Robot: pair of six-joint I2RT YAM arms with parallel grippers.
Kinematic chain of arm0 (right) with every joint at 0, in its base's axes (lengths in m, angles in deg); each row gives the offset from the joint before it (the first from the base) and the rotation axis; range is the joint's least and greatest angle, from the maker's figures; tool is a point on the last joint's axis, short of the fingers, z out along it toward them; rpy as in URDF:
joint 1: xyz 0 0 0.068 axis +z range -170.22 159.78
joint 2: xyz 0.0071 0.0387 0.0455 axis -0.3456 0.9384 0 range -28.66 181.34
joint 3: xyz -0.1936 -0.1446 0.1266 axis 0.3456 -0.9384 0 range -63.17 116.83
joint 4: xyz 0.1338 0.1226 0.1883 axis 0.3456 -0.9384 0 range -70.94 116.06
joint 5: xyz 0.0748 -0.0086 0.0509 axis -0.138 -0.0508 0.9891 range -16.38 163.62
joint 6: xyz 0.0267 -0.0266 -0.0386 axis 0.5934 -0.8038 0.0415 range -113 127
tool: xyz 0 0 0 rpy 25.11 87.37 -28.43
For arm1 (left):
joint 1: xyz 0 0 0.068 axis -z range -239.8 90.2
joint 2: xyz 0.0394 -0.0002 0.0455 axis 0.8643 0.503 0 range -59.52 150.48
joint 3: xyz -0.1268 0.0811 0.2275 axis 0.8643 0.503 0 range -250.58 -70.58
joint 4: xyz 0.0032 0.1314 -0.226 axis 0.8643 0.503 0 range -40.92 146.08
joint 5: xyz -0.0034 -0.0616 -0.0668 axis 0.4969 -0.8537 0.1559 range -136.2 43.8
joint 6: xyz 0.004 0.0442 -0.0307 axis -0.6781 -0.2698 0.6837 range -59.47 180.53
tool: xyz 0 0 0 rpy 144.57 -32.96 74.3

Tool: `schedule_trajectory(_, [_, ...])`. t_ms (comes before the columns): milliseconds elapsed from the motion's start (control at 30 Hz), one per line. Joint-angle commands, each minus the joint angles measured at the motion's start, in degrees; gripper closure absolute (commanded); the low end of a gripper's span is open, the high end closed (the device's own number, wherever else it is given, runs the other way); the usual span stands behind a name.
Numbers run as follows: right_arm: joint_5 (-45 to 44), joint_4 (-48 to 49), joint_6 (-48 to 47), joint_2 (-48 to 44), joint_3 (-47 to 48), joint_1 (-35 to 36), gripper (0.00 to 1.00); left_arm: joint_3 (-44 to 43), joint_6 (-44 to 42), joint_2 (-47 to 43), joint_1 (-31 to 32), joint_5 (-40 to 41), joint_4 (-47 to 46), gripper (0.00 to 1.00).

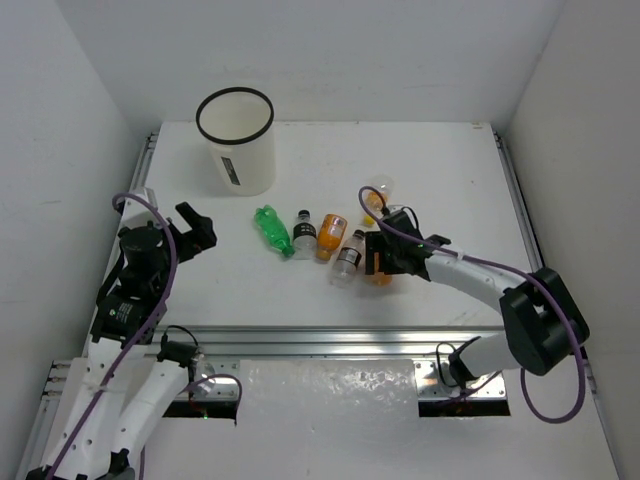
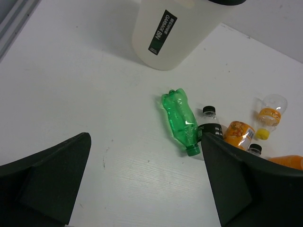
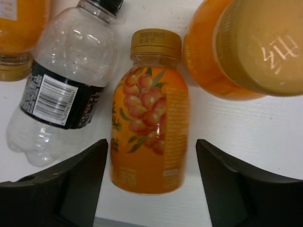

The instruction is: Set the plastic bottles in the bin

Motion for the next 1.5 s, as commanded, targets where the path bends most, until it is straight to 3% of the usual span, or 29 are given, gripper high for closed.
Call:
schedule_trajectory(0, [-0.45, 7.57, -0.44, 0.88, -1.26, 0.61, 0.26, 0.00, -0.90, 0.39, -0.75, -1.28, -3.00, 0.00])
schedule_trajectory(33, [-0.44, 8.46, -0.44, 0.27, -2.13, 1.31, 0.33, 0.09, -0.90, 0.47, -0.75, -1.46, -3.08, 0.00])
schedule_trajectory(233, [0.88, 9.35, -1.59, -3.07, -4.86, 1.67, 0.46, 0.18, -1.60, 1.61, -0.67, -4.70, -3.96, 0.00])
schedule_trajectory(267, [1.14, 8.91, -2.02, -3.60, -4.78, 1.76, 0.56, 0.09, -1.69, 1.96, -0.66, -5.32, -3.96, 0.00])
schedule_trajectory(400, [0.62, 4.09, -2.64, -10.88, -4.34, 4.39, 0.65, -1.57, -2.57, 4.25, -0.58, -13.21, -4.14, 0.00])
schedule_trajectory(500, [1.92, 2.49, -2.90, -20.11, -4.07, 8.78, 0.66, -0.88, 0.14, 5.83, -0.14, -29.11, -7.72, 0.00])
schedule_trajectory(533, [4.37, 3.36, -3.25, -22.30, -4.51, 8.96, 0.66, 0.43, 1.89, 6.01, 0.30, -38.28, -10.79, 0.00])
schedule_trajectory(633, [18.42, 10.47, -6.59, -28.73, -5.83, 9.23, 0.69, 6.85, 11.11, 7.50, 5.29, -52.21, -28.53, 0.00])
schedule_trajectory(700, [24.40, 13.12, -8.53, -30.76, -5.57, 9.40, 0.69, 6.34, 14.04, 9.60, 13.87, -50.69, -35.04, 0.00])
schedule_trajectory(867, [33.47, 18.12, -9.50, -32.78, -3.55, 9.76, 0.69, 2.74, 13.78, 15.57, 26.12, -44.54, -37.89, 0.00])
schedule_trajectory(1000, [36.99, 20.06, -9.50, -32.17, -2.14, 10.02, 0.68, 2.82, 14.74, 19.19, 29.91, -42.34, -41.58, 0.00])
schedule_trajectory(1133, [37.09, 21.65, -9.41, -32.61, -1.44, 10.11, 0.68, 0.27, 14.04, 22.00, 31.85, -33.82, -35.88, 0.00])
schedule_trajectory(1267, [35.95, 23.23, -9.15, -33.84, -1.88, 10.11, 0.68, 0.27, 13.78, 22.09, 31.94, -30.90, -34.38, 0.02])
schedule_trajectory(1300, [36.12, 23.50, -9.06, -33.67, -1.70, 10.11, 0.68, 0.27, 13.95, 22.27, 31.94, -31.25, -34.55, 0.05])
schedule_trajectory(1367, [37.61, 23.85, -8.97, -32.96, -1.00, 10.11, 0.64, 0.36, 13.86, 22.71, 31.94, -34.13, -36.47, 0.33])
schedule_trajectory(1400, [38.31, 24.98, -8.71, -32.35, -1.00, 10.11, 0.60, 0.36, 13.95, 23.15, 31.94, -35.37, -38.57, 0.51])
schedule_trajectory(1433, [38.50, 25.51, -8.36, -32.08, -1.26, 10.11, 0.53, 0.10, 14.13, 23.50, 32.03, -37.47, -39.38, 0.80])
schedule_trajectory(1467, [38.93, 26.74, -8.53, -31.65, -1.35, 10.11, 0.51, -0.08, 14.04, 23.76, 31.94, -38.54, -40.25, 0.87])
